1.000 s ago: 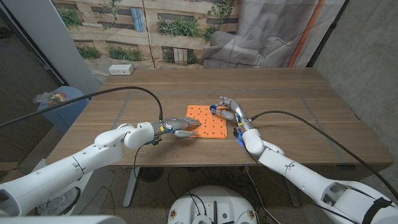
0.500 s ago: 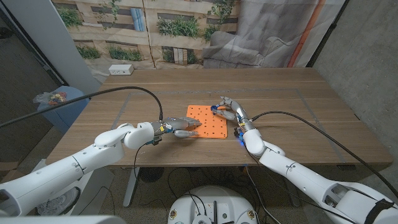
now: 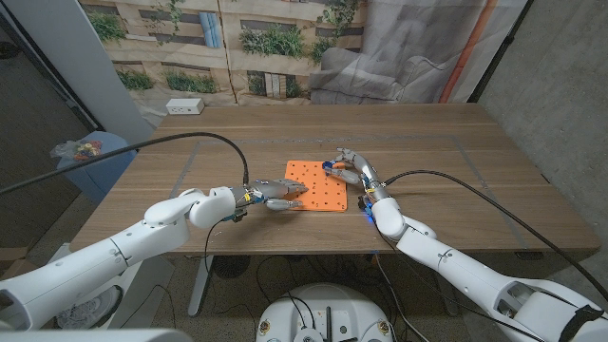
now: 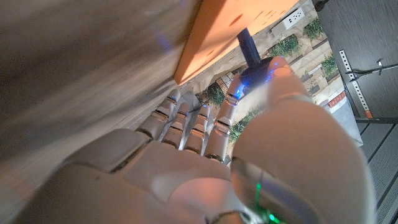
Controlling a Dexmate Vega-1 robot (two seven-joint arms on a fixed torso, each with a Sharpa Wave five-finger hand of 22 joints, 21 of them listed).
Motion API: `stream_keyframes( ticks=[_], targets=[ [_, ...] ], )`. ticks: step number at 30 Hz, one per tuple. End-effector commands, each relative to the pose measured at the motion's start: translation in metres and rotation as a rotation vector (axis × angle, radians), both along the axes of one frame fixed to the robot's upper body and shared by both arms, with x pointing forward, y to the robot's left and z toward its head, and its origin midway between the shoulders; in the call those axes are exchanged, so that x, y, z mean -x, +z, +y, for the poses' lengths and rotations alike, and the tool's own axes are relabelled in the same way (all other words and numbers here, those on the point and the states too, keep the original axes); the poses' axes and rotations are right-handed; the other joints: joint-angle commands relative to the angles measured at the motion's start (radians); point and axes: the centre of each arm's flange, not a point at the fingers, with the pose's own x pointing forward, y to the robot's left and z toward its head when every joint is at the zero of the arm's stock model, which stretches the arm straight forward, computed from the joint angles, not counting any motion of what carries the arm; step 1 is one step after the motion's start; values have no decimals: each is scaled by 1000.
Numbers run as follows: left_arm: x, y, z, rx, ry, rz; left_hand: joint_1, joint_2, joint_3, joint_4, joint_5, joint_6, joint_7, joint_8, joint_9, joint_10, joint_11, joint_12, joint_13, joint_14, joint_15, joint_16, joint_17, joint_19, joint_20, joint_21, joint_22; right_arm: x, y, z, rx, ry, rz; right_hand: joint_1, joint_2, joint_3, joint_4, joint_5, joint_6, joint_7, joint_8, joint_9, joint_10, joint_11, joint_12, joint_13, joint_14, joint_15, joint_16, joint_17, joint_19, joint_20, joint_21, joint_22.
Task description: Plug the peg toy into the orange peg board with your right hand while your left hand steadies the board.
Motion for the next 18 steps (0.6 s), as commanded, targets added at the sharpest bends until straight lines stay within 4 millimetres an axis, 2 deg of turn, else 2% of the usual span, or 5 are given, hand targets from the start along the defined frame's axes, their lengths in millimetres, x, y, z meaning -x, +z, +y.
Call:
stream_keyframes(
  ticks=[1, 18],
  targets=[
    [0, 0, 0, 2, -2, -5, 1, 84, 6, -3, -2, 12, -3, 9, 5, 38, 4, 7, 3, 25, -79, 6, 7, 6, -139, 7, 4, 1, -2, 1, 12, -1, 3, 62, 48, 3, 6, 7, 109, -99, 13, 22, 4, 1, 0, 4, 2, -70, 6, 5, 9, 0, 8, 3],
    [0, -2, 0, 5, -3, -6, 1, 84, 7, -5, -2, 13, -2, 9, 5, 39, 5, 7, 3, 26, -78, 6, 7, 6, -139, 7, 4, 2, -2, 3, 27, -3, 0, 60, 50, 2, 9, 8, 112, -99, 13, 23, 5, 0, 0, 4, 1, -69, 6, 6, 10, 0, 8, 3]
  ],
)
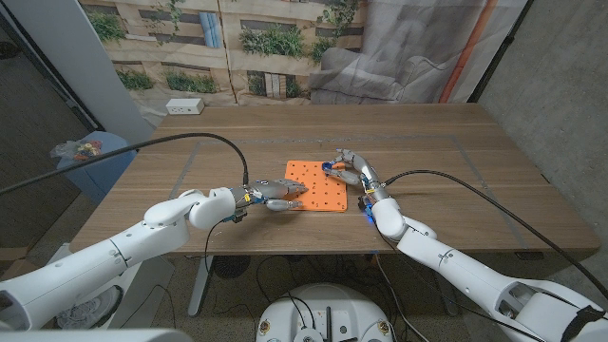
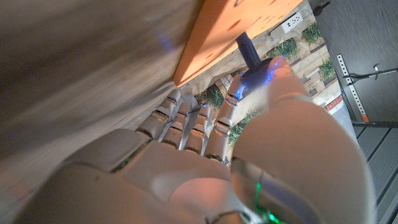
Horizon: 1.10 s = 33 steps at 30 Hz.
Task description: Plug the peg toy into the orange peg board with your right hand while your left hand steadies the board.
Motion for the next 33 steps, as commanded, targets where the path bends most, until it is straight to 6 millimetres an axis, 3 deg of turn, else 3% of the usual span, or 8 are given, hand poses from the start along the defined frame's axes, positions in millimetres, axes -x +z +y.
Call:
stream_keyframes(
  ticks=[1, 33],
  targets=[
    [0, 0, 1, 2, 0, -2, 1, 84, 7, -5, -2, 8, 0, 6, 5, 38, 5, 7, 3, 26, -78, 6, 7, 6, -139, 3, 5, 1, -1, 1, 6, -3, 2, 60, 50, 4, 6, 4, 112, -99, 14, 23, 5, 0, 0, 4, 1, -68, 6, 1, 10, -1, 8, 3],
    [1, -2, -1, 3, -1, -2, 2, 84, 9, -8, -2, 7, 0, 6, 5, 38, 8, 7, 3, 26, -77, 6, 6, 8, -138, 3, 5, 1, -5, -5, -35, -16, 30, 58, 52, 2, 7, 6, 112, -99, 9, 23, 5, -1, -1, 4, 5, -66, 6, 2, 12, 1, 8, 3]
  ],
)
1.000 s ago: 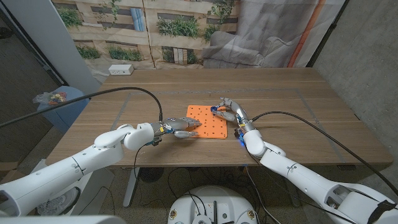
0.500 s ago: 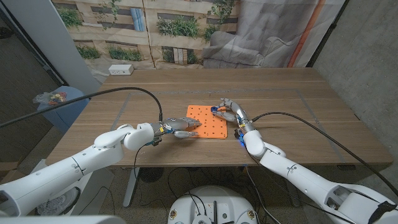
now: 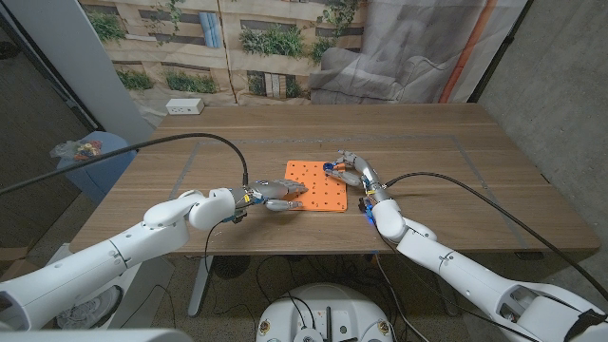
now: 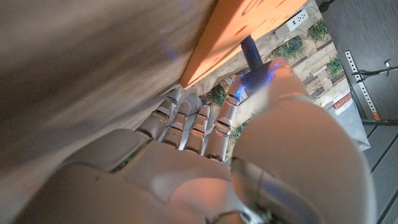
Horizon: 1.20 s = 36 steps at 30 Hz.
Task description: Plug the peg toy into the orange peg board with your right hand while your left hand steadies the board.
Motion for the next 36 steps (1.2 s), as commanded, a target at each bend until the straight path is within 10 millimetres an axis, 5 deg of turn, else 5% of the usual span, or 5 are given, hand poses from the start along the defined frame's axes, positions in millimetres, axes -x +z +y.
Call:
stream_keyframes(
  ticks=[1, 36],
  targets=[
    [1, -1, -2, 3, -2, -2, 2, 84, 5, -4, -2, 10, -2, 6, 5, 38, 8, 7, 3, 26, -77, 6, 6, 5, -137, 3, 5, 1, -1, -2, -4, -2, 4, 58, 52, 2, 7, 10, 111, -99, 9, 23, 5, 0, -1, 4, 5, -66, 6, 2, 8, 5, 8, 3],
    [1, -2, -3, 8, -1, -4, 4, 84, 6, -9, -3, 10, -3, 6, 6, 39, 7, 7, 3, 27, -78, 6, 6, 6, -136, 3, 5, 1, 1, -1, 44, -22, 7, 61, 50, 0, 4, 13, 109, -96, 4, 21, 7, 4, -1, 5, 13, -56, 8, 3, 18, 10, 11, 3]
  ],
)
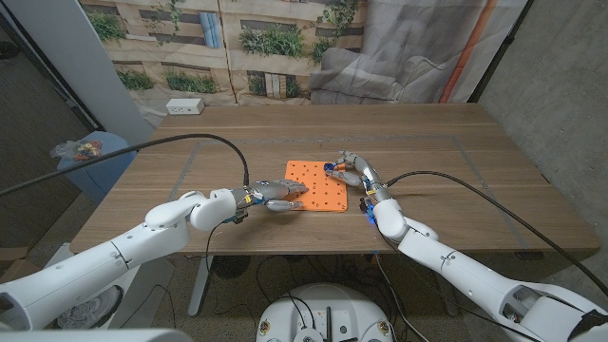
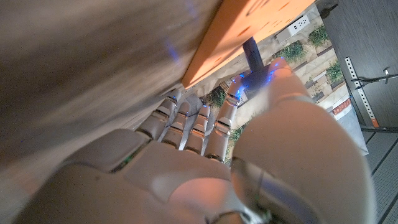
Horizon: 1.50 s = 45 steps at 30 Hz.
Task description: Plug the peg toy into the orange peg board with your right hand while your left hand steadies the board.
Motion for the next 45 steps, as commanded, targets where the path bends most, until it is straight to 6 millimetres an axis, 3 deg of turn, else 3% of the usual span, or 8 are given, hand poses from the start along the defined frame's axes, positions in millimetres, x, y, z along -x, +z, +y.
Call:
stream_keyframes(
  ticks=[1, 45],
  targets=[
    [0, -2, 0, 1, -1, 2, 4, 84, 2, -5, -3, 10, -2, 9, 5, 39, 7, 7, 3, 27, -77, 7, 6, 8, -138, 3, 4, 1, 0, 0, 10, -8, 7, 61, 50, 1, 4, 6, 109, -96, 5, 21, 7, 5, -1, 5, 9, -52, 5, 3, 8, -1, 3, 3],
    [1, -4, 0, 9, 1, 5, 7, 85, 5, -12, -3, 10, -1, 9, 6, 40, 7, 7, 3, 28, -78, 7, 6, 9, -138, 3, 4, 4, -1, 3, 54, -41, 14, 82, 43, -3, 1, 11, 110, -95, 10, 27, 21, 2, 3, 5, 23, -44, 9, 4, 19, 3, 4, 3]
  ],
)
